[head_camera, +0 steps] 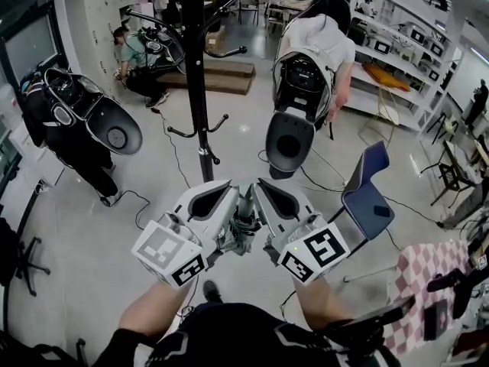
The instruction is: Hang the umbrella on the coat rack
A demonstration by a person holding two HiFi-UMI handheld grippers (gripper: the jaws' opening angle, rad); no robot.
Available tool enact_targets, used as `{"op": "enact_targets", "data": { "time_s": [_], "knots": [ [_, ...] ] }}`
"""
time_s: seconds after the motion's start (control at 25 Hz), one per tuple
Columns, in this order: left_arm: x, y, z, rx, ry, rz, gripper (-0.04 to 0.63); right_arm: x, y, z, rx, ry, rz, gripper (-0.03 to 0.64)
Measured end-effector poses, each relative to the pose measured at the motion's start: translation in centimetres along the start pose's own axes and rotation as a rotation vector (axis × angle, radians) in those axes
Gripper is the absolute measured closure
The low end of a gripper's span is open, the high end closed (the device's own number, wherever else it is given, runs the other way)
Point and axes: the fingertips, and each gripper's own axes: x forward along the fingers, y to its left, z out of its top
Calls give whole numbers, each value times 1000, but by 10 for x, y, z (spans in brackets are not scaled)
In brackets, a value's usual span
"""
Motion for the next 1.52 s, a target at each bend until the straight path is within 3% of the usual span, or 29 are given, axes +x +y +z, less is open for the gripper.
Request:
{"op": "enact_targets", "data": {
  "time_s": [0.96, 1.2, 1.52],
  "knots": [
    [54, 110, 8, -30, -8, -108, 586, 102, -56, -7, -46, 2, -129, 609],
    [68, 120, 13, -24, -25, -154, 586, 120, -68, -6, -43, 1, -158, 609],
    [100, 122, 14, 4, -36, -122, 586, 119, -100, 0, -47, -30, -121, 609]
  ]
}}
